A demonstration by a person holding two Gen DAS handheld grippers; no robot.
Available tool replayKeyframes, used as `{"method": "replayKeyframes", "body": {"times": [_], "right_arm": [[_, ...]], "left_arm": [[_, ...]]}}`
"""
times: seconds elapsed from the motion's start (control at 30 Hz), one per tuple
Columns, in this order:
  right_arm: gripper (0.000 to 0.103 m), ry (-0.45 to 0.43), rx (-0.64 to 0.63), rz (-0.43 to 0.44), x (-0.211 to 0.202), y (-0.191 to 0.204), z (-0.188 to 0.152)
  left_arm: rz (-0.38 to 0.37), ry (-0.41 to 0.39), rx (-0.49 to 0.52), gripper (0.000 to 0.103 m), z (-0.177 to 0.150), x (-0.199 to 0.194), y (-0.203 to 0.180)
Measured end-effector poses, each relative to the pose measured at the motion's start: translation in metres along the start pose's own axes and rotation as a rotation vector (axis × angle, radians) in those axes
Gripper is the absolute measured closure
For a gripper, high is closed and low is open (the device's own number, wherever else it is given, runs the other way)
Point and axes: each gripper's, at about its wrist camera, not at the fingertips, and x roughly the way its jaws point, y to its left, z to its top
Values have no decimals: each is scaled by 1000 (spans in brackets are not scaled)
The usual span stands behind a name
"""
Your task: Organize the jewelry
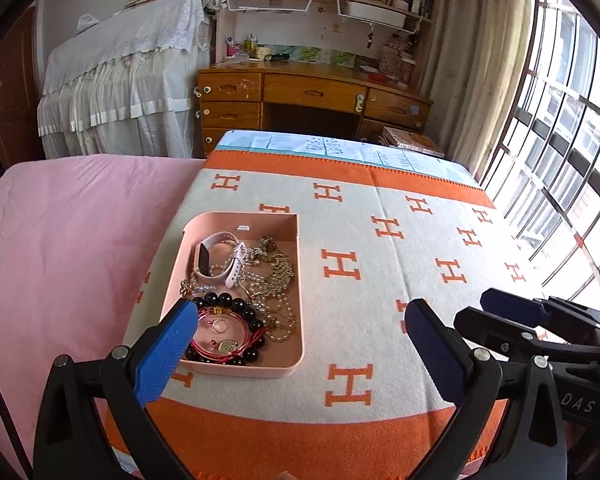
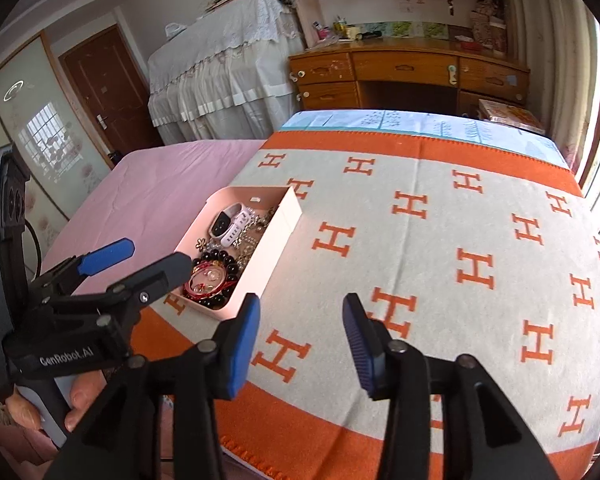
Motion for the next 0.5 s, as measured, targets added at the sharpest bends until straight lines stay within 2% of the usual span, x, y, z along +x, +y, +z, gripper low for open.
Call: {"method": "replayKeyframes", "body": {"times": [0.17,0.3,0.5], "right_arm": [[53,-73,30,-52,-32,-8,0],[47,-131,53,-97,-54,-10,0],[44,-194,70,-162,-71,-13,-3]], "left_arm": [[24,-24,34,1,5,-15,-25],[45,-42,37,1,9,-25,-38],[103,-69,49,1,13,-34,-55]]}}
